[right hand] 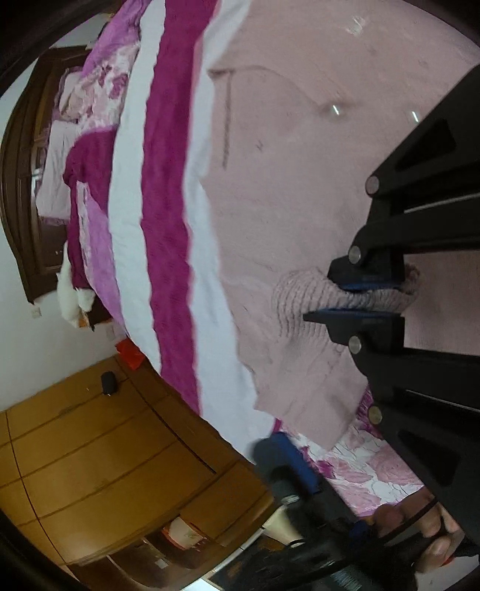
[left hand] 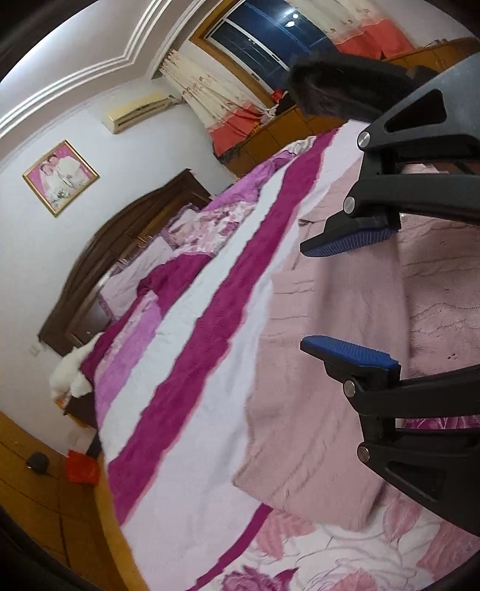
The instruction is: Fold small clothes
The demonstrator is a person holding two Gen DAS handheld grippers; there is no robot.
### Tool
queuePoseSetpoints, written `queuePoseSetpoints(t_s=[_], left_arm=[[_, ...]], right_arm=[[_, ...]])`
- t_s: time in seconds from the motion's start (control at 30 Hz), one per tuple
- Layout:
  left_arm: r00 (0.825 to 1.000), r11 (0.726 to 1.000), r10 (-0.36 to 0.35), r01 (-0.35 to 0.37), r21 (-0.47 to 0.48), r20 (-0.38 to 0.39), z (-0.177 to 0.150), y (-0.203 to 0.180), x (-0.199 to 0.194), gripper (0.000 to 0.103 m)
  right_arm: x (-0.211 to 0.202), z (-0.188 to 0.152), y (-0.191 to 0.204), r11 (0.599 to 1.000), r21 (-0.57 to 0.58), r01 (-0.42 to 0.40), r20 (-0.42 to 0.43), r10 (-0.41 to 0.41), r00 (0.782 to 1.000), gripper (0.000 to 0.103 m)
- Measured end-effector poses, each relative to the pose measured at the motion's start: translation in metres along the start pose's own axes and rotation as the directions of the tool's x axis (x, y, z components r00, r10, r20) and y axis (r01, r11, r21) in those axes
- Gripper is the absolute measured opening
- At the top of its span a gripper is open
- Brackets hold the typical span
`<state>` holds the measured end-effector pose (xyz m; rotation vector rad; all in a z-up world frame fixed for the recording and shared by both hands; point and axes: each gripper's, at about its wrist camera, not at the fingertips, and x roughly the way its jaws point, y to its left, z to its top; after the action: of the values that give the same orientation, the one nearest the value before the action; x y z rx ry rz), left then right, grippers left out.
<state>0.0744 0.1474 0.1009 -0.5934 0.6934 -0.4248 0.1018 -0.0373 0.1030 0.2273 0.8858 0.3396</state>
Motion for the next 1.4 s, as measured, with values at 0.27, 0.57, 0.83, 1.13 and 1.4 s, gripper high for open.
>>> queuePoseSetpoints(t_s=[0.27, 0.57, 0.83, 1.13, 1.4], left_arm=[[0.997, 0.997, 0.068, -0.066, 0.04, -0.03, -0.004, 0.003, 0.025, 0.021], [0.977, 0.979, 0.178, -0.164, 0.12, -0.121, -0.026, 0.005, 0.065, 0.021], [0.985, 0.989, 0.115, -0.125, -0.078, -0.128, -0.017, 0.051, 0.058, 0.021], [0.99, 0.974, 0.101, -0.119, -0.191, -0.1, -0.01, 0.081, 0.04, 0.021], [0.986, 0.987, 0.122, -0.132, -0.087, -0.114, -0.018, 0.055, 0.052, 0.021]], right_arm=[[-0.032, 0.005, -0.055, 0.995, 0.099, 0.017, 0.056, -0.022, 0.998, 0.008], [-0.061, -0.015, -0.115, 0.979, 0.191, 0.066, 0.092, -0.085, 0.992, 0.008], [-0.081, -0.017, -0.149, 0.964, 0.255, 0.071, 0.148, -0.112, 0.983, 0.008], [-0.085, -0.026, -0.181, 0.943, 0.312, 0.112, 0.098, -0.149, 0.984, 0.008], [-0.109, -0.027, -0.202, 0.928, 0.353, 0.121, 0.148, -0.183, 0.972, 0.008]])
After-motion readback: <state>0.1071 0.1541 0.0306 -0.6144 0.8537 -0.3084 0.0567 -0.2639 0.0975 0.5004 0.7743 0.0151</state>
